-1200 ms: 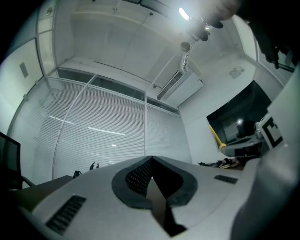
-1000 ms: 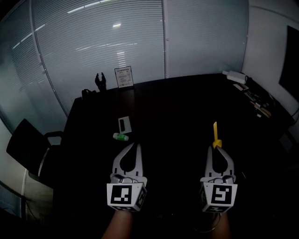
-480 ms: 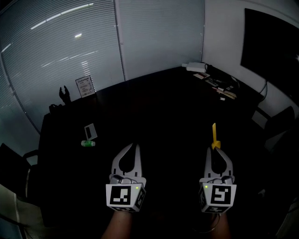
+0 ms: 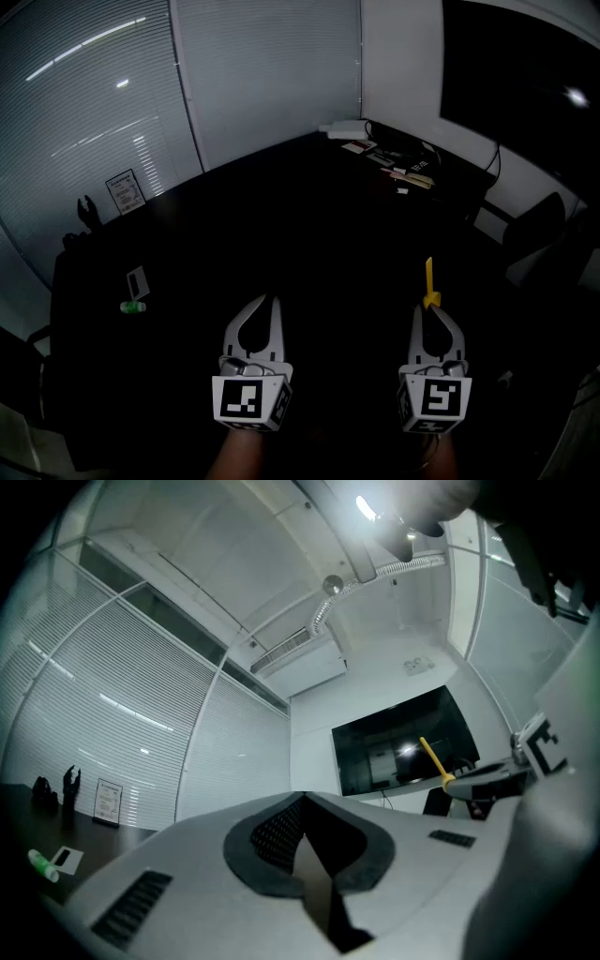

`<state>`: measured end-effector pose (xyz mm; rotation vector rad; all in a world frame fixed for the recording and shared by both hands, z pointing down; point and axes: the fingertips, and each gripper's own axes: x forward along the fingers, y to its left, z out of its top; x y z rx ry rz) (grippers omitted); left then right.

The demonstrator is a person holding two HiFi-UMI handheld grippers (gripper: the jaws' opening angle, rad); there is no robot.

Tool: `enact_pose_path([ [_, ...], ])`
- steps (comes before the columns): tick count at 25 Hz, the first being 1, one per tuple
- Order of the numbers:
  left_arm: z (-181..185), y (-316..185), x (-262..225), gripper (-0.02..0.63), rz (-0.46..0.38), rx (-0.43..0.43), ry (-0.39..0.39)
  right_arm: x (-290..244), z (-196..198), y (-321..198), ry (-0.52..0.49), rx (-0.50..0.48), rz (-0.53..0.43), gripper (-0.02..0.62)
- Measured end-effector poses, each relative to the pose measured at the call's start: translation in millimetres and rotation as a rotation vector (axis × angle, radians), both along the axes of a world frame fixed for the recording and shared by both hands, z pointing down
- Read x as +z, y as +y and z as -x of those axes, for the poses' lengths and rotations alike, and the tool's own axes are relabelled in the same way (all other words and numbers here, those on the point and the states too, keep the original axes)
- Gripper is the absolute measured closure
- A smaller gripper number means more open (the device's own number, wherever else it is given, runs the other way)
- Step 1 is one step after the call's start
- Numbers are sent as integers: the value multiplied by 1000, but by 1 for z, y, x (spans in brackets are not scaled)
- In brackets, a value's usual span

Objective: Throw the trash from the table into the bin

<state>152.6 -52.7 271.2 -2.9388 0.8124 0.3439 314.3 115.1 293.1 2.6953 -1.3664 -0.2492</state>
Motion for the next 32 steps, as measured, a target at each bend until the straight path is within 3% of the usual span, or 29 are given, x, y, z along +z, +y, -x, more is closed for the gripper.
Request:
enact_pose_path([
  [6, -52, 25, 16, 609, 3, 39, -19, 23, -50, 20, -31, 5, 30, 577],
  [13, -81, 37, 54, 609, 36, 26, -65, 76, -90, 29, -94, -7, 73, 577],
  [32, -71, 50, 131, 609, 66, -84, -167, 290, -101, 30, -354, -98, 288, 577],
])
